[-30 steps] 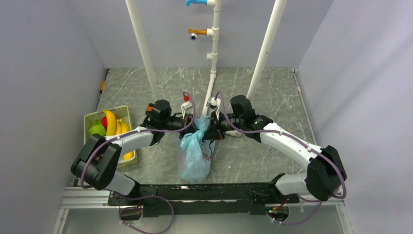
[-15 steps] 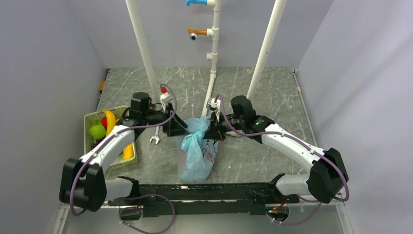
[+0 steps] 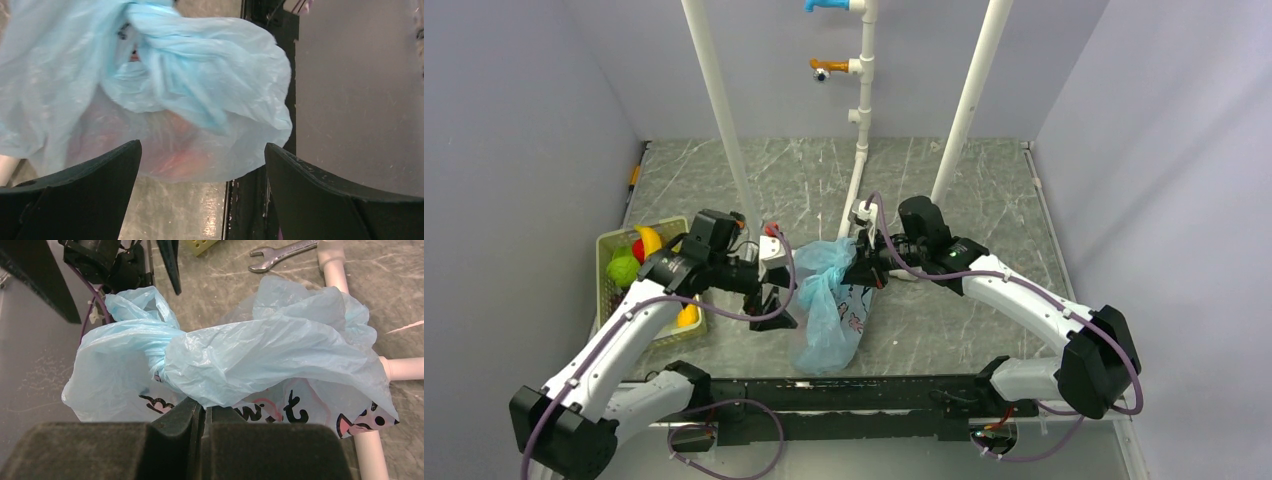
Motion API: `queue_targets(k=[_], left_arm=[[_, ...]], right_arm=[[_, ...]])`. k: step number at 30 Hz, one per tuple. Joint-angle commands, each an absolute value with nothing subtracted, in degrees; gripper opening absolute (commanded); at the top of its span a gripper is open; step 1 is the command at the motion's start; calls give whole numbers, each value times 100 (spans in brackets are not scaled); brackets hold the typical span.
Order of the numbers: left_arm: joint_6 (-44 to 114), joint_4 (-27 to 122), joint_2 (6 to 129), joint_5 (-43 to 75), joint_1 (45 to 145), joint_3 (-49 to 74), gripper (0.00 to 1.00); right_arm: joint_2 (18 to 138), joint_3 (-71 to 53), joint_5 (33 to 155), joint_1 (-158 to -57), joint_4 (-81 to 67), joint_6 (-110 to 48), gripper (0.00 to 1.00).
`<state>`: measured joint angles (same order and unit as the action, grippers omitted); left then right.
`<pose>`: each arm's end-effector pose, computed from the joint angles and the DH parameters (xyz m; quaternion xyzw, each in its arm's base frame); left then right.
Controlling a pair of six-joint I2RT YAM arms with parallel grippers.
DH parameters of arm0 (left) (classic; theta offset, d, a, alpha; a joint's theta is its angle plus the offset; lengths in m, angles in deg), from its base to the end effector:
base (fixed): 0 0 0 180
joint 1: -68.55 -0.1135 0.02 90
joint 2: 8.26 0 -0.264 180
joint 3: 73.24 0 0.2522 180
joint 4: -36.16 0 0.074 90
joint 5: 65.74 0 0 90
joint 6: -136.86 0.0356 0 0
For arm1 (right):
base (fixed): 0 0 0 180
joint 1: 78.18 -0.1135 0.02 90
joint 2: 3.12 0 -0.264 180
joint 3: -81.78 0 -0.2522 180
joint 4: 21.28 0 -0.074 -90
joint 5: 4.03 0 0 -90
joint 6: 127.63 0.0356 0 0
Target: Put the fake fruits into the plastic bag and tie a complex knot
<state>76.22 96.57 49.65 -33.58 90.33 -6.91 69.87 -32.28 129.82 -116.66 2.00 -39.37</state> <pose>0.1620 -0.0972 0.3009 0.4993 0.6786 -0.4374 0.3146 0.2031 0.1930 0.2847 -0.4511 0.6918 0.4528 0.3359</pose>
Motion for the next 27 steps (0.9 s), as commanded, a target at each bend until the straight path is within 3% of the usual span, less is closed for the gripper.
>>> queue_targets(k=[1, 6, 9, 12, 16, 27], left_arm=[[7133, 9128, 5010, -2369, 9580, -421, 99], [6344, 8577, 5394, -1635, 9872, -240, 89], [6149, 8290, 5536, -1469, 9947, -213, 72], [5963, 8104, 5642, -1420, 9958, -216, 49], [5810, 8266, 5562, -1513, 9856, -244, 1], [5475, 8861, 5085, -1146, 8376, -616, 0]], right_arm=[[6864, -3047, 12939, -11675, 119, -3943, 0], [6871, -3041, 13014, -11686, 110, -3918, 0], [6893, -3016, 13026, -11680, 180, -4004, 0], [6923, -2981, 13009, -11685, 343, -4180, 0], [6903, -2864, 12830, -11658, 843, -4660, 0], [6441, -2664, 12426, -10971, 2906, -6511, 0]])
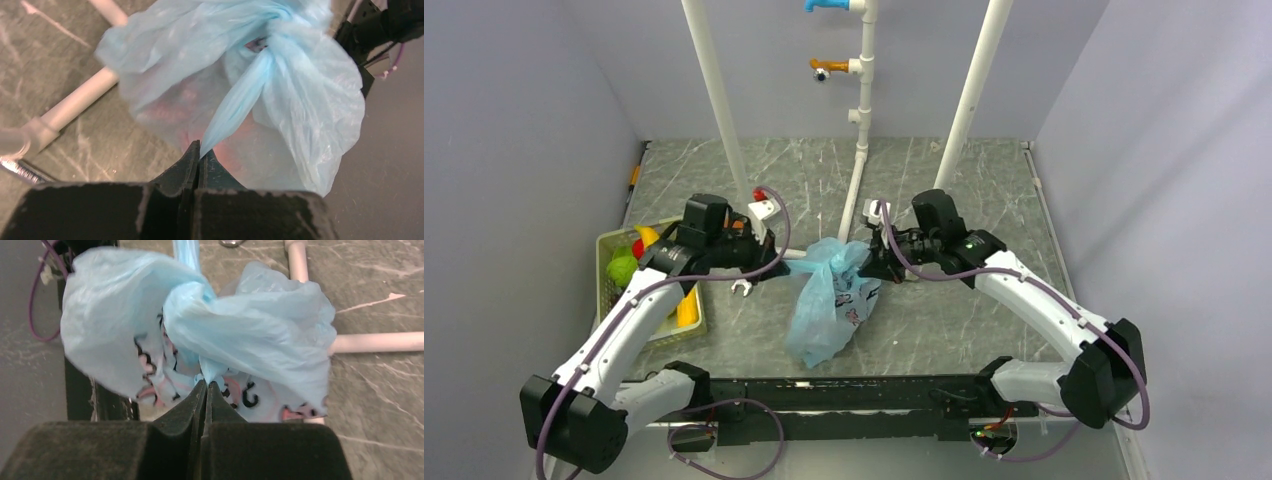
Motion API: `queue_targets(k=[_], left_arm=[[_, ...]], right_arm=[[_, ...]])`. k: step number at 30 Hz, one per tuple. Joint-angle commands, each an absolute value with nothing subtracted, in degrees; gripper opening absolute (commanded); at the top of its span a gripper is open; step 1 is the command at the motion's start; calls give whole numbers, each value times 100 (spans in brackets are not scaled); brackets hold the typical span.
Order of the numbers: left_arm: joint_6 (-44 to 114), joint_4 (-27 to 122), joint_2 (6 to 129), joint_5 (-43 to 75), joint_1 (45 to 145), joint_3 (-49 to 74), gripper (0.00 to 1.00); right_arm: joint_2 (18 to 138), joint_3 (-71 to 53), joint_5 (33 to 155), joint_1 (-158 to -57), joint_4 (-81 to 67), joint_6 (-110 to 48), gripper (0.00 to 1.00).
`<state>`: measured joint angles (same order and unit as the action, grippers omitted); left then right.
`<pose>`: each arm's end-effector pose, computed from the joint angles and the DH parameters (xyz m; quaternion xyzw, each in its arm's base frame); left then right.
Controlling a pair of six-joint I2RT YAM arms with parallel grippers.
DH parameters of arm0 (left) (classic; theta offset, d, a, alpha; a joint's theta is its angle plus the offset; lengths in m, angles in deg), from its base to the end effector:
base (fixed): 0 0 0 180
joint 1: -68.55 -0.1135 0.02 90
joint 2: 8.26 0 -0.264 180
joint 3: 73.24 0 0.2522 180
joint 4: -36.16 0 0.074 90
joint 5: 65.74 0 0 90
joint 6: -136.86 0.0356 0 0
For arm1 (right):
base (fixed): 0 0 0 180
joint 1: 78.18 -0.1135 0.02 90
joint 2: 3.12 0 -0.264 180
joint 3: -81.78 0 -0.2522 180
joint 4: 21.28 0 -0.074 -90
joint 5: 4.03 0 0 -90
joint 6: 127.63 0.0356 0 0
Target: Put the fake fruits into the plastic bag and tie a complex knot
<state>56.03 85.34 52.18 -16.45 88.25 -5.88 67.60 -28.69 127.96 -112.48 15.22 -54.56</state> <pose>0.1945 -0.0943 0.3056 0.3500 0.7952 -0.3516 0.3486 0.2051 0.1687 0.2960 -0.5047 0.6874 0.3801 0.3583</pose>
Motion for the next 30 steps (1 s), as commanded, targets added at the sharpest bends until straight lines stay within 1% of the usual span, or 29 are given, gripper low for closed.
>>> queue_targets(k=[1, 5, 8, 11, 16, 17, 19, 21, 24, 30], left_arm=[[5479, 8939, 5088, -1083, 8273, -634, 0], [5545, 9169, 5161, -875, 7992, -745, 0], [5577, 9230, 5230, -776, 7911, -874, 0], [5517, 9194, 5299, -892, 7908, -990, 0], [5577, 9009, 5355, -1513, 7926, -995, 0], [5578, 8977, 5375, -1616, 7927, -965, 0], [5552, 8914, 5410, -1725, 7934, -916, 0], [5549, 8892, 5456, -1808, 7940, -864, 0], [5539, 8853, 5461, -1888, 7953, -851, 0], [5453, 8760, 5428, -1900, 7979, -915, 0]], right_arm=[[6394, -2675, 12380, -10868, 3112, -6798, 0], [6252, -2874, 12245, -10458, 3816, -7717, 0], [6191, -3101, 12170, -10264, 3938, -8060, 0], [6233, -3152, 12220, -10257, 3857, -8032, 0], [6425, -2865, 12696, -10430, 3676, -7560, 0], [6468, -2831, 12701, -10502, 3608, -7462, 5], [6569, -2822, 12712, -10588, 3445, -7283, 26], [6643, -2841, 12676, -10640, 3233, -7086, 41], [6717, -2867, 12544, -10769, 2918, -6828, 52], [6794, -3040, 12019, -11237, 2288, -6517, 55]])
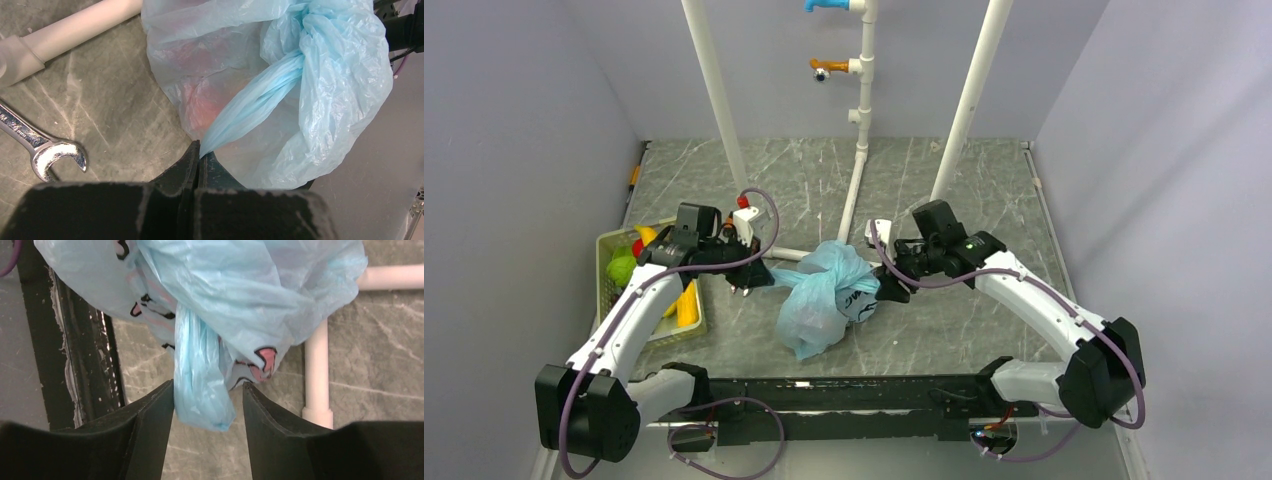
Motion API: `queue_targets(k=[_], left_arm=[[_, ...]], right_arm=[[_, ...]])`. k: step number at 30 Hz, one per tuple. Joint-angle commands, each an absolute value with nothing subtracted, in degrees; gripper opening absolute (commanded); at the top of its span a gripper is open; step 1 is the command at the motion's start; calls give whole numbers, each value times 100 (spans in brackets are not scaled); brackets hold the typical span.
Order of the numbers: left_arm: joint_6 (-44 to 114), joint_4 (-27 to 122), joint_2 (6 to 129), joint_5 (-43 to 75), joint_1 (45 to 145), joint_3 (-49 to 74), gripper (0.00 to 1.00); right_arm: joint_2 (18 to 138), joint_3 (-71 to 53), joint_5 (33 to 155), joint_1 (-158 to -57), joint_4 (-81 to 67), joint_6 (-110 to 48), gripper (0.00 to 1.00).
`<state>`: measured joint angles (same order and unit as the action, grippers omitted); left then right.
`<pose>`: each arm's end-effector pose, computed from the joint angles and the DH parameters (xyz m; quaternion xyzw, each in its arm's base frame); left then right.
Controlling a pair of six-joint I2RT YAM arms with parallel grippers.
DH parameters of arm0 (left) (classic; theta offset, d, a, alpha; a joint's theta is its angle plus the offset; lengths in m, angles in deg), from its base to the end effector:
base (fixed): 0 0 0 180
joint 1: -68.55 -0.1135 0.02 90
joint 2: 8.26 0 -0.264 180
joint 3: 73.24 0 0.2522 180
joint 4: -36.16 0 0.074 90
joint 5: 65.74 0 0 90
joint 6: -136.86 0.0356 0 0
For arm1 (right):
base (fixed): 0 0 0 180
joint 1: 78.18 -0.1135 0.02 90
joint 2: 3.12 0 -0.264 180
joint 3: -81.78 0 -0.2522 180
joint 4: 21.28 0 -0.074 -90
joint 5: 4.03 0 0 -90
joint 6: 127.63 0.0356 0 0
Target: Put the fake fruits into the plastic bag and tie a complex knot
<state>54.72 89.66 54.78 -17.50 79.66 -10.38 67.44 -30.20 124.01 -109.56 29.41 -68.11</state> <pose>0.2035 -0.0641 0.2670 0.2559 0.8573 -0.3468 0.2815 0.1979 0.1464 0.2695 -0.5493 0.7167 0.3116 0.2957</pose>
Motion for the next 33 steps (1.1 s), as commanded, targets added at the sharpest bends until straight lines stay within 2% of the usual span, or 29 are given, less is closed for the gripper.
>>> queue_targets(k=[1, 3, 8, 10, 11, 12, 21, 28, 33], left_arm=[[5429, 8738, 5431, -1892, 7980, -928, 0], [5372, 8699, 5442, -1833, 7980, -932, 0], [5345, 8763, 5434, -1596, 7958, -886, 0], [5349, 8803, 5403, -1581, 7904, -869, 0], [5341, 8831, 5387, -1554, 7879, -861, 0], [5337, 8851, 5362, -1474, 7852, -864, 0], [5981, 9511, 5318, -161, 7007, -590, 0], [7271, 9685, 5400, 258, 5873, -823, 0], [7825, 9498, 5493, 437, 5565, -1262, 0]], right_arm=[[6820, -3059, 11948, -11304, 2248, -6531, 55], [6883, -3082, 11763, -11395, 2238, -6588, 55], [6823, -3099, 11352, -11413, 2612, -6921, 42], [6722, -3085, 11217, -11390, 2823, -7028, 20], [6660, -3077, 11171, -11368, 2900, -7066, 3], [6576, -3064, 11138, -11351, 2974, -7095, 0], [6070, -3130, 10703, -10870, 3708, -7641, 0], [5459, -4249, 10355, -9877, 3981, -8884, 0], [5162, -5025, 10256, -9509, 3845, -9383, 0]])
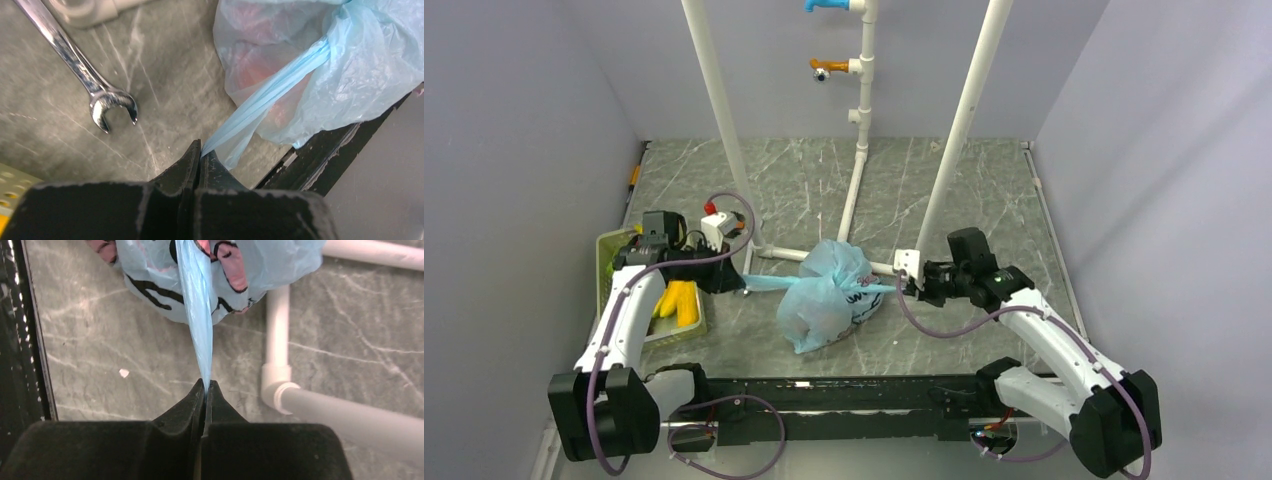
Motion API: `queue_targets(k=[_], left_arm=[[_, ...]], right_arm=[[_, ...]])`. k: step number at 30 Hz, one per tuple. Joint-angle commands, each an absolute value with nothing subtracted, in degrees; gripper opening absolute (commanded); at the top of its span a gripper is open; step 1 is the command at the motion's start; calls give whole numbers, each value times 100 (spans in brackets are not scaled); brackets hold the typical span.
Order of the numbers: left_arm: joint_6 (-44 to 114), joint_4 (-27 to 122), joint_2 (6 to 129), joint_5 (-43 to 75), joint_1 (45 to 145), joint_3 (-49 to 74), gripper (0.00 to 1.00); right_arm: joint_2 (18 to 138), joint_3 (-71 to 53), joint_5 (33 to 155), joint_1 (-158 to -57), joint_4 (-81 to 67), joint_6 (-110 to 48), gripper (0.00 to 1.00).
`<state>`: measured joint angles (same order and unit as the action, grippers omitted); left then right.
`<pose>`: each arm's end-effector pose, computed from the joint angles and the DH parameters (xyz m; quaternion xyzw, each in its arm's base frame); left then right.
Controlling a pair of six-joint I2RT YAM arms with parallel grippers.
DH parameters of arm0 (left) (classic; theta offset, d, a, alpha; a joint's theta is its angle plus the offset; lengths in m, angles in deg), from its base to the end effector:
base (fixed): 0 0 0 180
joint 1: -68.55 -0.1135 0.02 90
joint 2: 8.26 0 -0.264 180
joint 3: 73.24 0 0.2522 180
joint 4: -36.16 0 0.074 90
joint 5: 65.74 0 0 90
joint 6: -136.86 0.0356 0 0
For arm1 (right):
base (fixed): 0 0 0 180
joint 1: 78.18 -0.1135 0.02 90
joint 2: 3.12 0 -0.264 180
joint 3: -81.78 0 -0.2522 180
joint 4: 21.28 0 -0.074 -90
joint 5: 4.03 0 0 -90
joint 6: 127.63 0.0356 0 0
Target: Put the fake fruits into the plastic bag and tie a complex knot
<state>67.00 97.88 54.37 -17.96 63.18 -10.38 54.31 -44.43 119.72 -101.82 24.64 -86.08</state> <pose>0.2001 -0.0052 0.2608 0.2042 0.8853 -0.2897 0.3011 0.1723 0.0970 0.2411 -0.6095 0.6670 0.1950 0.3815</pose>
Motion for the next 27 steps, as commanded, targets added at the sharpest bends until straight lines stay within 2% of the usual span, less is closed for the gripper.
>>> queue_targets(k=[1, 6, 9, 12, 15, 19, 24, 27], left_arm=[[7929, 9475, 5497, 405, 5567, -1340, 0], [8130, 9658, 5560, -37, 5583, -1439, 0], [8102, 10275, 5336, -1158, 5767, -801, 0], [8052, 10544, 5017, -1561, 6228, -290, 0], [8371, 10693, 4946, -1237, 6203, -317, 0], [9074, 10576, 5036, -818, 5672, -826, 0], [9576, 9957, 5049, -293, 5664, -1541, 0], [9786, 10312, 5037, -574, 5756, -1451, 0]], right_arm=[[5134, -5096, 10267, -9502, 3806, -9381, 0], [5255, -5114, 10384, -9499, 3655, -9258, 0], [5329, -4405, 10859, -9540, 3944, -8855, 0], [5433, -3622, 11110, -9597, 4325, -8649, 0], [5413, -3649, 10845, -9581, 4574, -8899, 0], [5125, -4490, 10473, -9358, 4350, -9431, 0], [5317, -5223, 10161, -9321, 3772, -9613, 0], [5596, -4858, 10399, -9321, 3991, -9562, 0]])
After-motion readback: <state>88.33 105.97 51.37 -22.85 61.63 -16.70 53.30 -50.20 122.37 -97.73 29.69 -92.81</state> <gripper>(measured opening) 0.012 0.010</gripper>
